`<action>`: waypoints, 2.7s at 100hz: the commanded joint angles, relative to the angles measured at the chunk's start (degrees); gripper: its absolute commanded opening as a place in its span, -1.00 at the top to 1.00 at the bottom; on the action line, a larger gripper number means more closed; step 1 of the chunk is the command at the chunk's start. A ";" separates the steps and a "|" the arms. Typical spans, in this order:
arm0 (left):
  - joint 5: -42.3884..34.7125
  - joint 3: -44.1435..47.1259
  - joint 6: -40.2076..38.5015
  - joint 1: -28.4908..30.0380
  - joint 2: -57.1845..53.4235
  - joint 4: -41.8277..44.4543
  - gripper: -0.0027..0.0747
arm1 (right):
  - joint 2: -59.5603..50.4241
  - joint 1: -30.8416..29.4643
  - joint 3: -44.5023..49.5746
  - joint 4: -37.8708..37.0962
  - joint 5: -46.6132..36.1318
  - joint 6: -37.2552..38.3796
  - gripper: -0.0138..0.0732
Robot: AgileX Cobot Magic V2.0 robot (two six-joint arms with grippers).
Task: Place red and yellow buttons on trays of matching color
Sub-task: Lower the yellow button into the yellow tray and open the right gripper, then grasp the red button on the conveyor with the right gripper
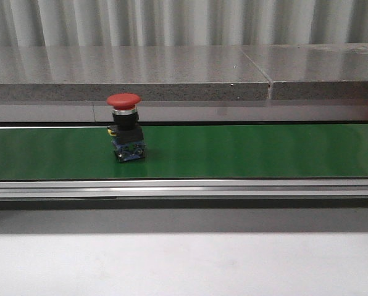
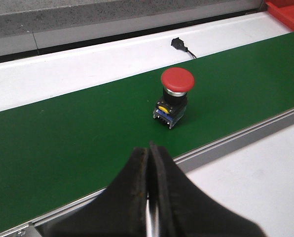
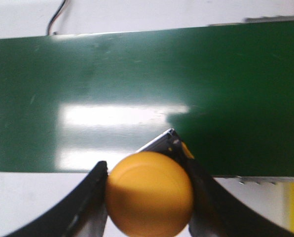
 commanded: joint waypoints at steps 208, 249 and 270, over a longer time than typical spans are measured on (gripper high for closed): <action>-3.63 -1.50 -0.61 -0.49 -0.25 -0.91 0.98 | -7.85 -26.09 16.94 -0.23 -20.65 4.64 -0.63; -3.63 -1.50 -0.61 -0.49 -0.25 -0.91 0.98 | -12.50 -6.28 15.89 -0.23 -15.93 3.05 -0.63; -3.63 -1.50 -0.61 -0.49 -0.25 -0.91 0.98 | -11.23 3.37 10.63 -0.23 -9.84 -1.66 -0.63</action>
